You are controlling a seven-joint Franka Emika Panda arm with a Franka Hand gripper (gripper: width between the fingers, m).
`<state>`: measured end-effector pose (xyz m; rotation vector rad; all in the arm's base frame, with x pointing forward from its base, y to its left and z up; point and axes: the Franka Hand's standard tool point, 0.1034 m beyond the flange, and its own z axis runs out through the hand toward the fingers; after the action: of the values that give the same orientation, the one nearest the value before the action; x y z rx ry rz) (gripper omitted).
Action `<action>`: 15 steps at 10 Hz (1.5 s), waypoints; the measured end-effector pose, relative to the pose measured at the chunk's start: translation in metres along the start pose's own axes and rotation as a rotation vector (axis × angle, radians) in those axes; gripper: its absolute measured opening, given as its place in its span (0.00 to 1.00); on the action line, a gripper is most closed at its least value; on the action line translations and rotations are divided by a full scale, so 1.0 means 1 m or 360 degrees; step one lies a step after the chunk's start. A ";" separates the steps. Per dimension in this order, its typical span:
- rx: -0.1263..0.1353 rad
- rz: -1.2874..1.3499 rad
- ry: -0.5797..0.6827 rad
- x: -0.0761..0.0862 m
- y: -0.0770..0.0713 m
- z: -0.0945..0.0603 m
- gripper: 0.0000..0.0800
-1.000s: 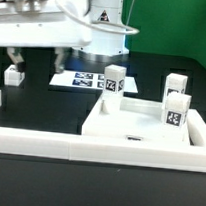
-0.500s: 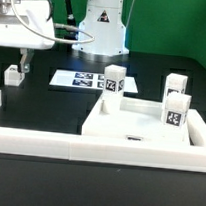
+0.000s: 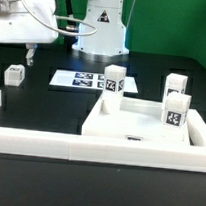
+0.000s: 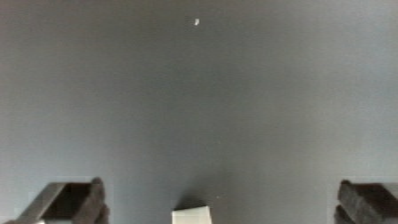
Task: Assemble square table
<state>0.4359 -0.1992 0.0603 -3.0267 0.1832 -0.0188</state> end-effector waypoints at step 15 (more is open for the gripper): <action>-0.0072 -0.0003 -0.1403 -0.067 0.021 0.031 0.81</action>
Offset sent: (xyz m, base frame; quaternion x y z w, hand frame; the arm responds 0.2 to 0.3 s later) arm -0.0254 -0.0501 -0.0426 -0.0077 -0.3251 0.1820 0.9280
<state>0.3676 -0.2083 0.0268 -2.7508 0.0930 1.2790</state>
